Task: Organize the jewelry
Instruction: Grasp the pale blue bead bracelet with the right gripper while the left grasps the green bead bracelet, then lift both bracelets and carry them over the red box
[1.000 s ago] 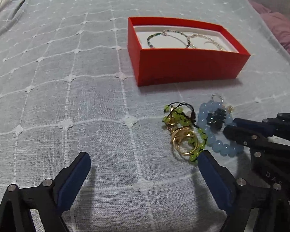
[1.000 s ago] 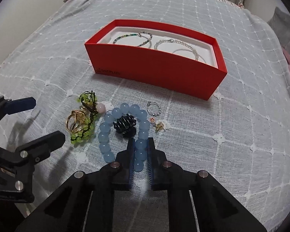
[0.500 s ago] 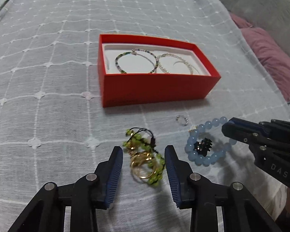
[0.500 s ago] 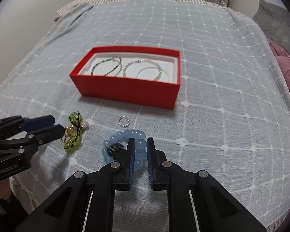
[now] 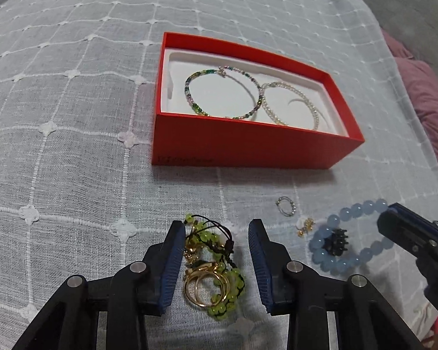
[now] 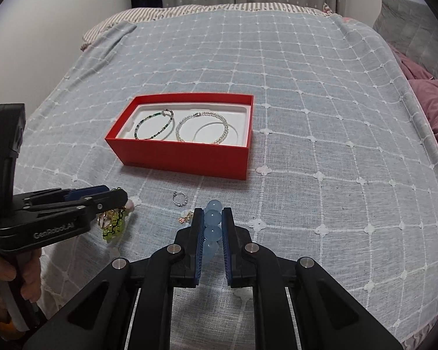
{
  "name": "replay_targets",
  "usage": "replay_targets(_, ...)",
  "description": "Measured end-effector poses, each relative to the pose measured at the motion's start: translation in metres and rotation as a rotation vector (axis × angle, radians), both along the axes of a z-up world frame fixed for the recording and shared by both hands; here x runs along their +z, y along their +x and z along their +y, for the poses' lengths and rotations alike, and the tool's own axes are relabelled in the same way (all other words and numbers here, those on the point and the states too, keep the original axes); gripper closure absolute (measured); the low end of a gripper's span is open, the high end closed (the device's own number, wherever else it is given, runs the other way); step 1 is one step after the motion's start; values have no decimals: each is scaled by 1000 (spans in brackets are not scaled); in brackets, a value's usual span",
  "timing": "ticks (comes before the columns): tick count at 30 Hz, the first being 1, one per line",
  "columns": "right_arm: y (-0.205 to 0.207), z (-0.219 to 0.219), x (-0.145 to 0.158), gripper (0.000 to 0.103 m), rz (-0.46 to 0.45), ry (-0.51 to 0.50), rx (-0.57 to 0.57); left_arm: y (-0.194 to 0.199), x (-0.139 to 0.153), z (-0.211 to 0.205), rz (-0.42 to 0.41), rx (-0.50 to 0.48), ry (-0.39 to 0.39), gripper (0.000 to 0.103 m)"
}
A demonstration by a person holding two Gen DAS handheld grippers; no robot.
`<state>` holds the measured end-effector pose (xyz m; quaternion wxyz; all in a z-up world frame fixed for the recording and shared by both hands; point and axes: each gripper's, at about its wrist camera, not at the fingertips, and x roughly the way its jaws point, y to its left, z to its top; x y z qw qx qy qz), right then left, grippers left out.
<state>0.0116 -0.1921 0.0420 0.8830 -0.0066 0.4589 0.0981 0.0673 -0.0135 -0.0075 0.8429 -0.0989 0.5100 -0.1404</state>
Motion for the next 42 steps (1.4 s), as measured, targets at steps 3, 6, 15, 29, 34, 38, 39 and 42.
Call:
replay_targets(3, 1, -2, 0, 91, 2, 3, -3, 2, 0, -5, -14, 6, 37, 90)
replay_targets(6, 1, -4, 1, 91, 2, 10, -6, 2, 2, -9, -29, 1, 61, 98)
replay_targets(15, -2, -10, 10, 91, -12, 39, -8, -8, 19, -6, -70, -16, 40, 100)
replay_targets(29, -5, -12, 36, 91, -53, 122, 4, -20, 56, -4, -159, -36, -59, 102)
replay_targets(34, -3, -9, 42, 91, -56, 155, 12, -18, 57, -2, -115, -73, -189, 102)
replay_targets(38, -1, -7, 41, 91, -47, 159, 18, -13, 42, -4, -36, -98, -253, 102)
replay_targets(39, 0, -6, 40, 91, -43, 156, 19, -11, 36, -5, -19, -94, -220, 101)
replay_targets(42, 2, -4, 35, 91, -27, 144, 21, -2, 10, -4, 54, -63, -150, 101)
